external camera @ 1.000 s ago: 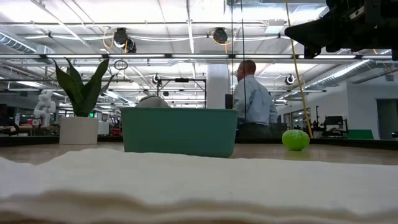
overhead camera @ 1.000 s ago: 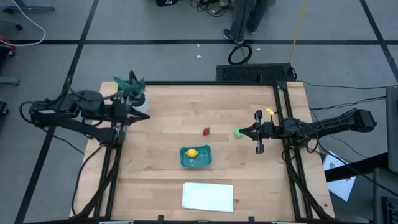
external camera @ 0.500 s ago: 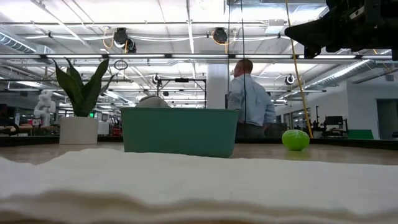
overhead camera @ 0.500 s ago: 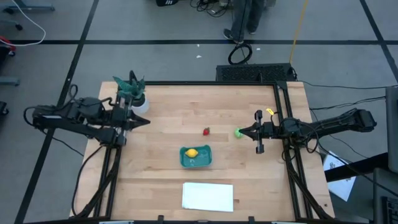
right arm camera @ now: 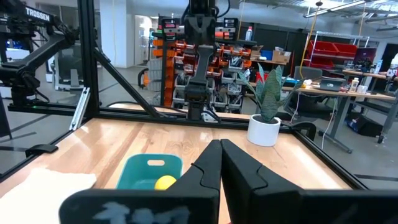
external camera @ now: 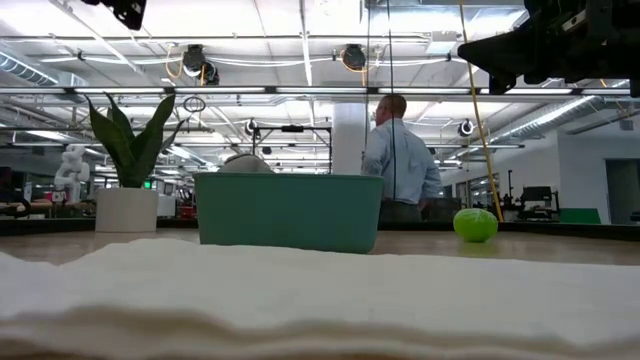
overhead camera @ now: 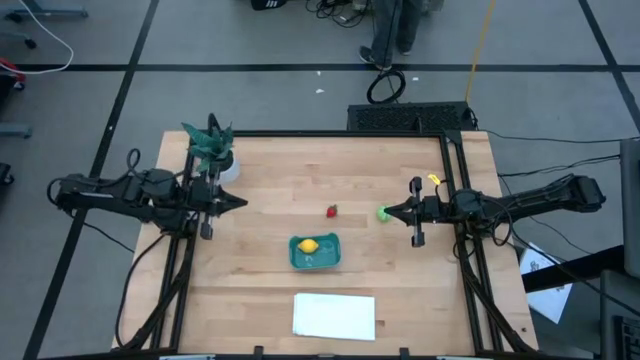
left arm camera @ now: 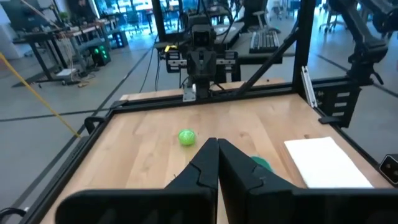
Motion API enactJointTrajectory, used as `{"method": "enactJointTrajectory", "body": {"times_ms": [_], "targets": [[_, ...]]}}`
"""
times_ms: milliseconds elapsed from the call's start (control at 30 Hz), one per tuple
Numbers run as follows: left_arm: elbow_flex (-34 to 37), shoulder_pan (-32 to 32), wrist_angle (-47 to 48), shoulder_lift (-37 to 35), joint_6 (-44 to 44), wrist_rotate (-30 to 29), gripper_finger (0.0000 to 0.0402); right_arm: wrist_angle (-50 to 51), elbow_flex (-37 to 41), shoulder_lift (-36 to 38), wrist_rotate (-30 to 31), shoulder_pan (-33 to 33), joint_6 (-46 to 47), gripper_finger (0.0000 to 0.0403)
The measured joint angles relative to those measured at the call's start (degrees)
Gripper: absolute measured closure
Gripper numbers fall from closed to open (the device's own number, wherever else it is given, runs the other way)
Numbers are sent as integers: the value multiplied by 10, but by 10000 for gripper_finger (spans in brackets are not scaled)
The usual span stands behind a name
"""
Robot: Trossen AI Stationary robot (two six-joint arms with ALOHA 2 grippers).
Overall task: Pick and placing Produce into tupperware
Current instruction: Put the green cabbage into the blue bin
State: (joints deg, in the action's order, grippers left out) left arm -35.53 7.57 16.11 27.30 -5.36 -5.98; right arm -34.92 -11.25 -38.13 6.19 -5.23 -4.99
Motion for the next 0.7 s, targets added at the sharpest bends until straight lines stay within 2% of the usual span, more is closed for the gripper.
{"method": "enactJointTrajectory", "body": {"times_ms": [433, 633, 700], "targets": [[105, 0, -32, -83, 16, 16, 396, 0, 0, 0, 0, 0, -2, 403], [152, 0, -130, -99, 29, 112, 396, 0, 0, 0, 0, 0, -2, 403], [159, 0, -138, -99, 27, 124, 396, 0, 0, 0, 0, 0, -2, 403]]}}
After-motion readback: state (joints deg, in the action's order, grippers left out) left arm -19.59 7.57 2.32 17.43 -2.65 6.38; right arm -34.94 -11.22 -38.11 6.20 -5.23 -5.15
